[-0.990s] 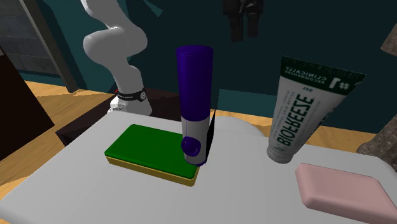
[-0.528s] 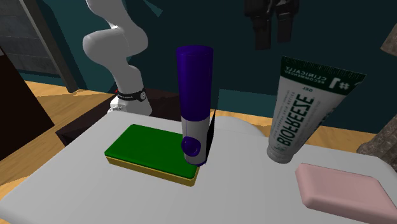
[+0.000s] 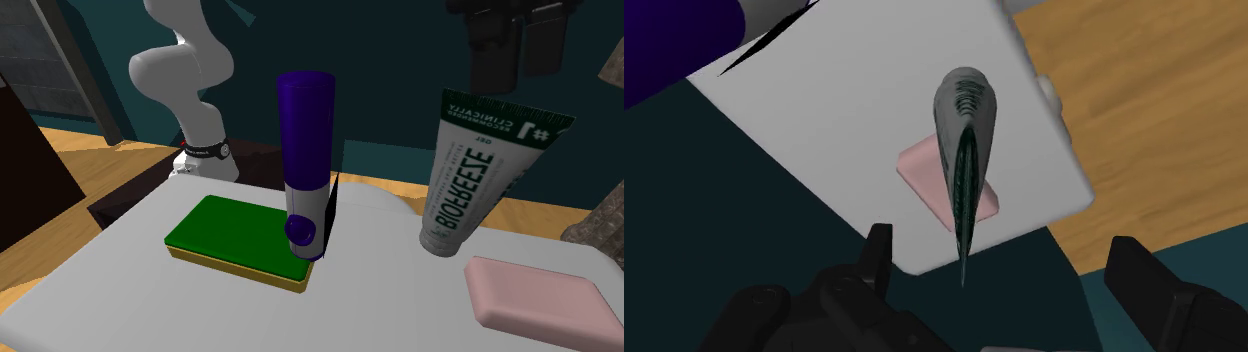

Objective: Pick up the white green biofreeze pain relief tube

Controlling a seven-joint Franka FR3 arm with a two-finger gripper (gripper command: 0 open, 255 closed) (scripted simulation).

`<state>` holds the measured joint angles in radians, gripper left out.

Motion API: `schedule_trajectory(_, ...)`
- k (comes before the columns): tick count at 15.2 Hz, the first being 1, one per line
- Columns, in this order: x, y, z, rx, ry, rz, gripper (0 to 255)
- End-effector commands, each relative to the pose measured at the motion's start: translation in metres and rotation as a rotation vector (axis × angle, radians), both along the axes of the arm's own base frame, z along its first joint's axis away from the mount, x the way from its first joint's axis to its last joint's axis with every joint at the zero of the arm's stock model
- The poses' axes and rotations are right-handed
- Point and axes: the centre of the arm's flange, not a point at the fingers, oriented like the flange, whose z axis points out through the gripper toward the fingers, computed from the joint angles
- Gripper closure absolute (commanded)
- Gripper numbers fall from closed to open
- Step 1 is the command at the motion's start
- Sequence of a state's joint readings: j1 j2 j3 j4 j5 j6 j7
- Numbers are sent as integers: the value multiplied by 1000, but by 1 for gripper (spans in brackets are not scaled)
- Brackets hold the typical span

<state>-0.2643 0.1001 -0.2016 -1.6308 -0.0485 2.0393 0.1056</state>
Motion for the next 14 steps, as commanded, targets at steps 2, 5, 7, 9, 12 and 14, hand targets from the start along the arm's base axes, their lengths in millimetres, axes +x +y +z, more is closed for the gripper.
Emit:
schedule_trajectory(2, 6, -18, -2, -3, -14, -32, 0)
schedule_trajectory(5, 6, -18, -18, -3, -14, -32, 0)
schedule_trajectory(7, 6, -18, -29, -3, -14, -32, 0)
schedule_trajectory(9, 6, -18, -37, -3, -14, -32, 0)
schedule_trajectory(12, 6, -18, -37, -3, -14, -32, 255)
schedule_trajectory(14, 6, -18, -37, -3, -14, -32, 255)
